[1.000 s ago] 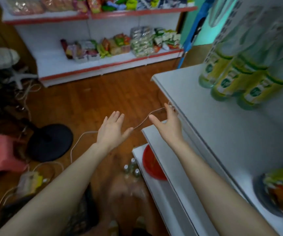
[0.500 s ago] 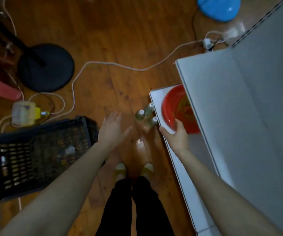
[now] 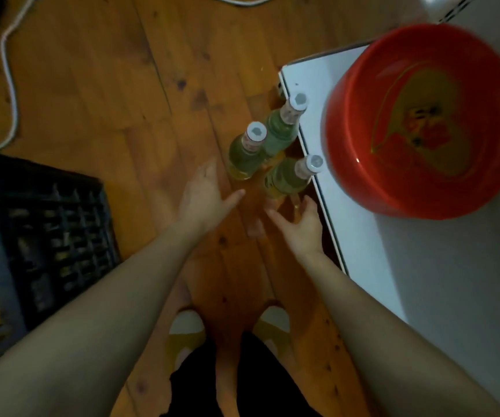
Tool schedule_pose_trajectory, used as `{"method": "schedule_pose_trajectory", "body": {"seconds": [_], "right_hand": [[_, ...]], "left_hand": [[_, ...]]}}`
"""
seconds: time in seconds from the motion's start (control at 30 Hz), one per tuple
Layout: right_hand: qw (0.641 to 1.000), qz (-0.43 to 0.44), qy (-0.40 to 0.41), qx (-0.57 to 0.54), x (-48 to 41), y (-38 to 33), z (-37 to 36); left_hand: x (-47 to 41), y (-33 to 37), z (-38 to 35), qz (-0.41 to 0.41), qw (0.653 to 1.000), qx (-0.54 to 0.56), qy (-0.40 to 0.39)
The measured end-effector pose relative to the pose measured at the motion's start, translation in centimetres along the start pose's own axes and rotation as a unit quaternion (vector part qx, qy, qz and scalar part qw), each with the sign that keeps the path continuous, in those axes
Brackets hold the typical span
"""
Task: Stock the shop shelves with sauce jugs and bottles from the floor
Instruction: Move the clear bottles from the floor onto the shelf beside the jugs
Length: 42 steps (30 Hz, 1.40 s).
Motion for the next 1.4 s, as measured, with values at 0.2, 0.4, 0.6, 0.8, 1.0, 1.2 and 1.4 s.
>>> {"method": "schedule_pose_trajectory", "body": {"seconds": [0.2,0.4,0.6,0.8,1.0,1.2,1.4], "right_hand": [[0.992,0.039,0.063,-0.099,-5.8,1.1,-2.3],[0.987,0.037,0.089,-0.128,-5.3,1.6,-2.2],[0.983,0.041,0.086,-0.154,2.0,-2.4,0.8],[0.987,0.020,0.075,-0.143,11.7,-9.3,4.7],[0.993,0.036,0.031,-0.109,22.3,-19.3,9.7],[0.991,0.076,0.018,-0.109,32.2,-29.7,15.0],[0.977,0.136,0.021,-0.164,39.7,-39.7,22.3]], "left_hand": [[-5.6,0.5,-3.3,-0.071,0.974,0.201,0.082],[-4.8,0.3,-3.1,-0.050,0.951,0.276,0.134],[2.7,0.0,0.6,0.004,0.962,0.256,0.093],[12.4,3.2,10.0,0.032,0.965,0.237,0.103],[21.4,8.0,22.1,0.002,0.966,0.227,0.124],[29.7,14.7,34.7,-0.077,0.963,0.219,0.137],[35.6,22.2,44.7,-0.149,0.958,0.206,0.136]]}}
Point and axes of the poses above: each hand's wrist, its own x-axis away from the middle knuckle, its own z-axis out of the back of the hand, y = z × x, the point moved 6 cm from there along -x, towards the middle knuckle, and after that the axes turned 4 degrees about -x, right-handed, at the moved point
